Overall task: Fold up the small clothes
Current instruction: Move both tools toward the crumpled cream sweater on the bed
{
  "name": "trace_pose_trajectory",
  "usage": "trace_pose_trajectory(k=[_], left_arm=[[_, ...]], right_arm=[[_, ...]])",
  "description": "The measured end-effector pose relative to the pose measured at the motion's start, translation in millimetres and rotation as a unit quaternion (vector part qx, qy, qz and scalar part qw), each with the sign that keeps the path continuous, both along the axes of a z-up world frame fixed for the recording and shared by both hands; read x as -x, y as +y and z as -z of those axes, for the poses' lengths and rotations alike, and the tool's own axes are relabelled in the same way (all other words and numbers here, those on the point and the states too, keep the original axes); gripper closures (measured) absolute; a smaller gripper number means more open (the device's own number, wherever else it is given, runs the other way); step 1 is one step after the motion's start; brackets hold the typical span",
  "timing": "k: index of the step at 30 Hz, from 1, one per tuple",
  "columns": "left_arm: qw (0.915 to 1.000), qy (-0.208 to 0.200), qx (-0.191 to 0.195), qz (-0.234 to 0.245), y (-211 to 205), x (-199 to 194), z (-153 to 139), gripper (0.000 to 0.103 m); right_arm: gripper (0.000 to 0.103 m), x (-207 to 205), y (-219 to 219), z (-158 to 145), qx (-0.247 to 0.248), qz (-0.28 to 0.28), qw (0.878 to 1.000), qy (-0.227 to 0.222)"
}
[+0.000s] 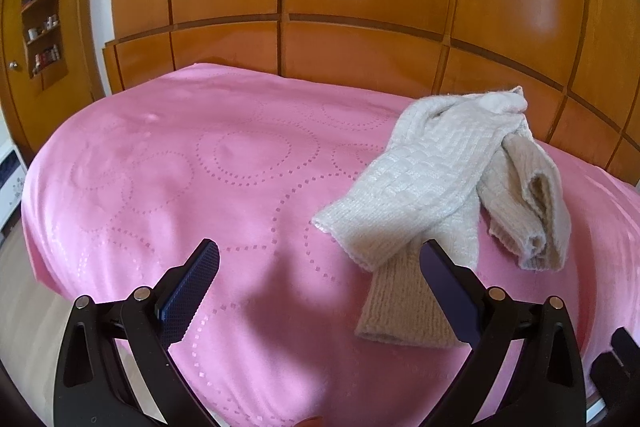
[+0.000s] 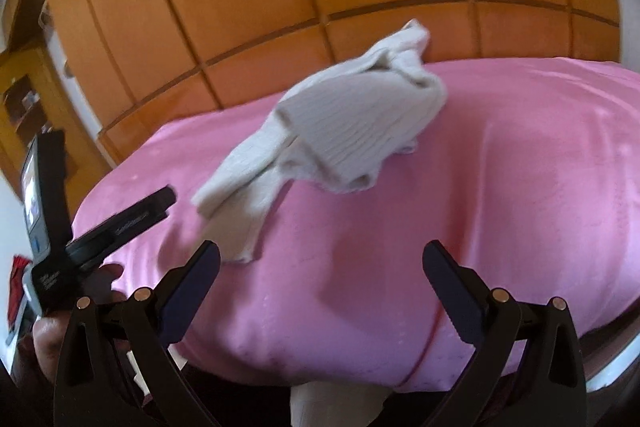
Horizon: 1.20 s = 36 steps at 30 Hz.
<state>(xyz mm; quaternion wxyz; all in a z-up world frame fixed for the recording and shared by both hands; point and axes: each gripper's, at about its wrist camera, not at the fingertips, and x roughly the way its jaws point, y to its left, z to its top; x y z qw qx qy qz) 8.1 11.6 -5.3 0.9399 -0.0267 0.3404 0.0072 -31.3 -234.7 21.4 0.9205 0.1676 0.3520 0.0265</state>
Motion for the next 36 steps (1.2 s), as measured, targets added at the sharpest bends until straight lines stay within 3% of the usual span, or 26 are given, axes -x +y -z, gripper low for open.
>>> trace_pose_trajectory(k=[8, 14, 18, 20, 22, 26, 28, 32, 36], left_arm=[[0.9999, 0.010, -0.002, -0.009, 3, -6, 5, 0.004], [0.9998, 0.016, -0.010, -0.012, 4, -9, 9, 0.004], [0.9998, 0.017, -0.008, -0.011, 4, -10, 11, 0.004], [0.9998, 0.016, -0.005, -0.008, 5, -9, 10, 0.004], [0.9999, 0.013, -0.005, -0.010, 6, -8, 11, 0.004], [0.9997, 0.019, -0.001, -0.012, 10, -10, 13, 0.004], [0.9997, 0.023, 0.000, -0.012, 10, -11, 15, 0.004], [0.9995, 0.030, 0.000, -0.014, 11, -13, 19, 0.004], [0.9993, 0.030, 0.005, -0.020, 17, -15, 21, 0.004]], right_arm=[[0.002, -8, -6, 8, 0.005, 0.013, 1.000, 0.027], [0.002, -34, -1, 7, 0.055, -0.020, 0.997, 0.058], [0.002, -68, -6, -8, 0.079, 0.003, 0.995, 0.057], [0.002, -78, -11, -18, 0.058, 0.009, 0.997, 0.047], [0.002, -80, -11, -29, 0.038, 0.000, 0.999, 0.026], [0.003, -75, 7, -37, 0.065, -0.038, 0.997, -0.007], [0.011, -75, 15, -36, 0.066, -0.060, 0.996, -0.007], [0.039, -84, 24, -38, 0.067, -0.089, 0.994, -0.009], [0.044, -107, 36, -48, 0.057, -0.108, 0.992, -0.016]])
